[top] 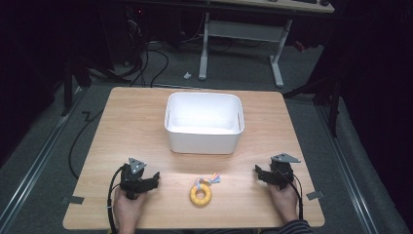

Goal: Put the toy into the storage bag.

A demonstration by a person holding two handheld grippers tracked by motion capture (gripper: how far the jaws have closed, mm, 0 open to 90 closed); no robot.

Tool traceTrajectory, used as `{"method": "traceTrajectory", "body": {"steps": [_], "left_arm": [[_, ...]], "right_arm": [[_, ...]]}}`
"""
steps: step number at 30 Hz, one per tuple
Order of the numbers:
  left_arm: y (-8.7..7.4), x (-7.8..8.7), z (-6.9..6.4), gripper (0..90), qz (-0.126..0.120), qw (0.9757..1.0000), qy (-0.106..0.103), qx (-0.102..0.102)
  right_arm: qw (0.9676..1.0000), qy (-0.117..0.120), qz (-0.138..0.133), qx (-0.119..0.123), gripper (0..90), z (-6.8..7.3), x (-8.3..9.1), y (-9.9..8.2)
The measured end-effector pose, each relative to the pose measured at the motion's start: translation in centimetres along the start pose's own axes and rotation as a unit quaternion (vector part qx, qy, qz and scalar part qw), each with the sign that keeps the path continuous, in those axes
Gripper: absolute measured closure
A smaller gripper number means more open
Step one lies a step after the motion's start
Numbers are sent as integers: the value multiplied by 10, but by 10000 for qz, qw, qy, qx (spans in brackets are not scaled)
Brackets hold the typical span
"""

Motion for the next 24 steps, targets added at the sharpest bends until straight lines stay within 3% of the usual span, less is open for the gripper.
{"method": "traceTrajectory", "body": {"steps": [24], "left_arm": [[3,-2,1,203,5,10000,-11,-37]], "right_arm": [[10000,29,-9,60,263,1,0,0]]}}
Point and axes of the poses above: each handheld gripper's, and its own axes: x roughly backward along the jaws, y roughly out of its top, z roughly to its left, the point moved 10 cm from there along -x, roughly forward along the jaws, and after that the axes turned 15 degrees about z, right-handed, at the moved point
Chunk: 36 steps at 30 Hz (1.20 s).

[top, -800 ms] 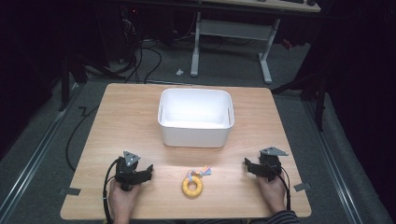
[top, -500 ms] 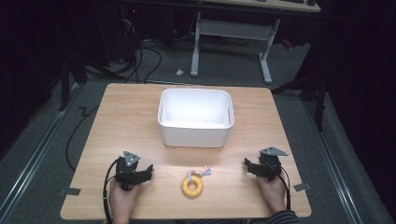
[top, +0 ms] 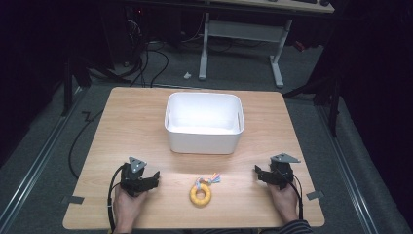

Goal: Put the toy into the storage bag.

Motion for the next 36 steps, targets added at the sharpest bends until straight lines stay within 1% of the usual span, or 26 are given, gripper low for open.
{"method": "traceTrajectory", "body": {"steps": [5,9,10,13,14,15,18,21,23,27,31,34,36], "left_arm": [[0,0,0,202,63,10000,-27,-47],[1,1,-1,200,253,9996,-60,-122],[1,1,-1,206,253,9996,-60,-122],[2,4,-3,263,200,9996,-166,-73],[2,4,-3,266,200,9996,-166,-73],[2,6,-3,268,198,9995,-227,-67],[0,9,-2,274,249,9994,-219,-102],[0,14,-1,283,250,9994,-231,-106],[1,17,-1,290,245,9993,-256,-117],[3,22,-2,290,194,9994,-220,-175],[6,26,-7,287,219,9991,-296,-228],[9,31,-11,282,186,9987,-416,-218],[10,33,-12,278,187,9986,-439,-228]], "right_arm": [[10000,7,9,29,263,0,0,0],[10000,11,10,34,263,0,0,0],[10000,11,10,34,263,0,0,0],[10000,11,10,34,264,0,0,0],[10000,11,10,34,264,0,0,0],[10000,14,11,35,263,1,0,0],[10000,23,13,29,263,1,0,0],[10000,27,5,51,263,1,0,0],[10000,29,5,53,263,1,0,0],[10000,40,12,65,263,2,0,0],[10000,39,10,66,264,2,0,0],[10000,44,15,66,263,2,0,0],[10000,45,10,73,263,2,0,0]]}}
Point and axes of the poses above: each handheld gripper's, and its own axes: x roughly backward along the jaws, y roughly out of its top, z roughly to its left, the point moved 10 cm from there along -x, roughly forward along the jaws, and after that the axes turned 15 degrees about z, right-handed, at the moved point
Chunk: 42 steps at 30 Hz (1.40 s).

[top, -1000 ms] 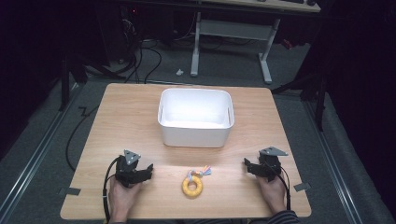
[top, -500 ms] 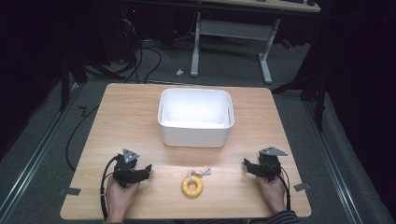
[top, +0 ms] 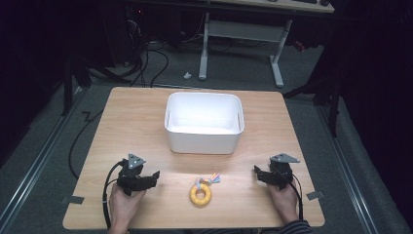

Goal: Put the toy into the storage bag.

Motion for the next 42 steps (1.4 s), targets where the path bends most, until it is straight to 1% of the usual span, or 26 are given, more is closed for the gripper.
{"method": "traceTrajectory", "body": {"steps": [2,3,10,15,17,18,19,20,22,23,26,28,32,34,35,36,37,40,42], "left_arm": [[0,3,-2,277,-12,10000,-3,-10],[0,5,-4,275,-13,10000,-60,6],[2,10,-9,276,22,10000,-60,-44],[8,15,-20,288,74,9997,-110,-215],[10,16,-24,294,95,9995,-139,-266],[10,16,-24,297,95,9995,-139,-266],[12,18,-28,301,77,9993,-129,-336],[13,18,-30,303,84,9992,-146,-362],[13,18,-32,309,77,9991,-160,-374],[14,19,-36,312,103,9989,-240,-377],[15,19,-41,316,129,9986,-274,-434],[16,20,-45,319,127,9982,-331,-474],[19,22,-54,330,143,9974,-370,-605],[19,22,-55,346,143,9972,-384,-627],[21,22,-60,351,146,9967,-430,-669],[21,22,-60,354,146,9967,-430,-669],[21,23,-64,360,173,9962,-500,-698],[22,22,-68,363,186,9958,-490,-752],[22,21,-73,363,221,9951,-537,-803]], "right_arm": [[10000,8,-2,10,263,0,0,0],[10000,9,-2,10,263,0,0,0],[10000,25,-5,36,263,1,0,0],[10000,29,-8,55,263,1,0,0],[10000,31,-12,62,263,1,0,0],[10000,31,-12,62,263,1,0,0],[10000,36,-10,50,263,2,0,0],[10000,34,-14,62,263,1,0,0],[10000,32,-11,82,263,1,0,0],[10000,35,-11,86,263,2,0,0],[10000,36,-10,87,263,2,0,0],[10000,37,-11,87,263,2,0,0],[9999,43,-10,93,263,2,0,0],[9999,43,-10,91,263,2,0,0],[9999,47,-10,91,263,2,0,0],[9999,47,-10,91,263,2,0,0],[9999,47,-8,89,263,2,0,0],[9999,49,-10,90,263,2,0,0],[9999,48,-10,89,263,2,0,0]]}}
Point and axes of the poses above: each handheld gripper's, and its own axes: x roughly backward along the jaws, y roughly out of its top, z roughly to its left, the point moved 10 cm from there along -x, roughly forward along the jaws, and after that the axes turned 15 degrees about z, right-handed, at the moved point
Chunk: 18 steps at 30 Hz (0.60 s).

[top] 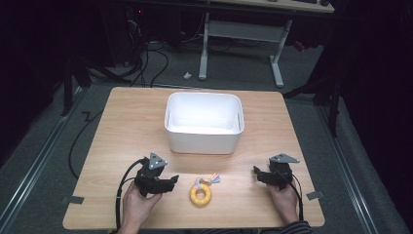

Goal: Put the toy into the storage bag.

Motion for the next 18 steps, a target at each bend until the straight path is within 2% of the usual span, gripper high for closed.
{"method": "traceTrajectory", "body": {"steps": [10,14,18], "left_arm": [[5,-4,-19,365,80,9995,-242,-186],[5,-11,-27,369,273,9987,-253,-355],[5,-16,-36,409,359,9975,-369,-476]], "right_arm": [[10000,4,5,9,262,0,0,0],[10000,4,5,6,262,0,0,0],[10000,4,6,8,262,0,0,0]]}}
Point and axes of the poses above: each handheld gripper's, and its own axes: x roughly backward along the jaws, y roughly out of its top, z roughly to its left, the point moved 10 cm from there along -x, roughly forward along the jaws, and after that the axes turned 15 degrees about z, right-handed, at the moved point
